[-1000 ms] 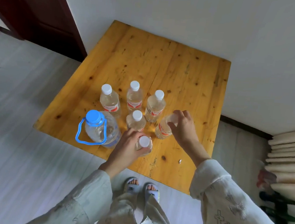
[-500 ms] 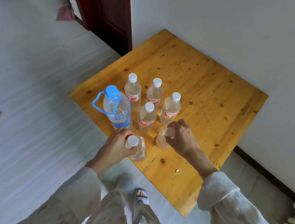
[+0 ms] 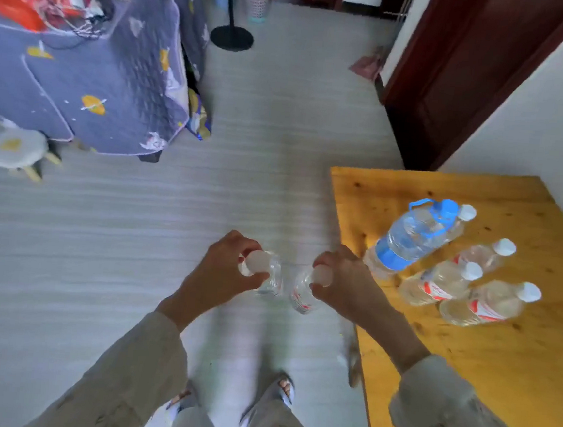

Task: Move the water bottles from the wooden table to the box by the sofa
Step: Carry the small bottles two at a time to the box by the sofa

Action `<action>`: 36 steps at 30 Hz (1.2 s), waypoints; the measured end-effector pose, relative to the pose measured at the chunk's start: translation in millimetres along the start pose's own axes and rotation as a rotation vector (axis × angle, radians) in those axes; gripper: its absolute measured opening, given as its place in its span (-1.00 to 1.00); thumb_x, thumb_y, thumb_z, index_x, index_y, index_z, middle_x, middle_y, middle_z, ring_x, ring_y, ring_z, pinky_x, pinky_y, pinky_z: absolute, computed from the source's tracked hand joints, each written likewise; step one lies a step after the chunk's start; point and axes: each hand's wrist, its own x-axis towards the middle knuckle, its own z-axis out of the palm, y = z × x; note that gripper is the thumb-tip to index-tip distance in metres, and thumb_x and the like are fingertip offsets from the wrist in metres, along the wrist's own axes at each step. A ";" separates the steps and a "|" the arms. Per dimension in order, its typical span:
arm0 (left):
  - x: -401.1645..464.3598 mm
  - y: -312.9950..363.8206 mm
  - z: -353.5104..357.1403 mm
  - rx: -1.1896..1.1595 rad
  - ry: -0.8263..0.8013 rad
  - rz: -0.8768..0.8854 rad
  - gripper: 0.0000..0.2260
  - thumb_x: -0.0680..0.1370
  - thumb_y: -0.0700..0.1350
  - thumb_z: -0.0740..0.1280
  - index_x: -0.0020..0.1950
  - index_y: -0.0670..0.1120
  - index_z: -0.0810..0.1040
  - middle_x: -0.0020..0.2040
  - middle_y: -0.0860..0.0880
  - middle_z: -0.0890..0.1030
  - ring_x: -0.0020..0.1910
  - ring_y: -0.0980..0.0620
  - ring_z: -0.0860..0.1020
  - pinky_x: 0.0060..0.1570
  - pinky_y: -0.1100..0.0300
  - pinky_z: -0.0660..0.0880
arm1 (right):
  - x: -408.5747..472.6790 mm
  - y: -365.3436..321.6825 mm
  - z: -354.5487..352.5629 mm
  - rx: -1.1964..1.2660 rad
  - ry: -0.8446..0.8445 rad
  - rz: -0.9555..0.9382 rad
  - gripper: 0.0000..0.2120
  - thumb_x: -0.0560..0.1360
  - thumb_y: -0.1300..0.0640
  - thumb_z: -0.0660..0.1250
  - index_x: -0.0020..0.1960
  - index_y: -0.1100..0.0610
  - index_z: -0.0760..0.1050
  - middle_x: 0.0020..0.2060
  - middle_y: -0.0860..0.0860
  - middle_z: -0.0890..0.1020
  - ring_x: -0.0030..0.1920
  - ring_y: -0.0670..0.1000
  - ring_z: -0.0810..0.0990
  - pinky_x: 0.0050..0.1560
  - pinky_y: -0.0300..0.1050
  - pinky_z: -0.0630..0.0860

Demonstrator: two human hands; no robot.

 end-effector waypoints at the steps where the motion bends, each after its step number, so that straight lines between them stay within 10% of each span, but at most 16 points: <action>1: -10.4 -13.4 -19.7 -0.007 0.044 -0.027 -0.73 0.29 -0.14 0.51 -0.06 -0.06 0.56 -0.07 -0.06 0.51 -0.07 -0.02 0.55 0.06 0.04 0.55 | 10.0 -21.7 7.7 -0.021 -0.012 -0.052 -0.67 0.33 0.12 0.38 0.09 0.13 0.50 0.05 0.11 0.48 0.01 0.15 0.53 0.04 -0.10 0.40; 23: -212.9 -252.8 -428.4 0.092 0.946 -0.554 -0.71 0.29 -0.22 0.51 -0.01 -0.18 0.61 -0.03 -0.17 0.59 -0.11 -0.12 0.60 0.02 0.00 0.56 | 154.8 -574.2 191.5 -0.036 -0.305 -0.877 -0.76 0.31 0.14 0.39 -0.04 0.14 0.52 -0.07 0.14 0.50 -0.03 0.18 0.53 0.01 -0.08 0.44; 32: -233.5 -329.5 -567.8 0.180 1.218 -0.755 -0.73 0.31 -0.15 0.51 -0.02 -0.14 0.61 -0.12 0.00 0.53 -0.21 0.07 0.53 -0.19 0.65 0.34 | 232.8 -773.4 263.0 -0.047 -0.461 -1.171 -0.82 0.28 0.14 0.36 -0.11 0.11 0.53 -0.12 0.09 0.51 -0.07 0.13 0.52 -0.07 -0.11 0.45; 36: -237.0 -357.6 -627.7 0.188 1.326 -0.828 -0.73 0.31 -0.14 0.51 -0.02 -0.11 0.61 -0.09 -0.03 0.55 -0.19 0.00 0.58 -0.17 0.56 0.37 | 261.5 -857.1 284.9 -0.036 -0.474 -1.257 -0.81 0.28 0.14 0.37 -0.11 0.10 0.53 -0.11 0.09 0.53 -0.07 0.11 0.51 -0.08 -0.17 0.39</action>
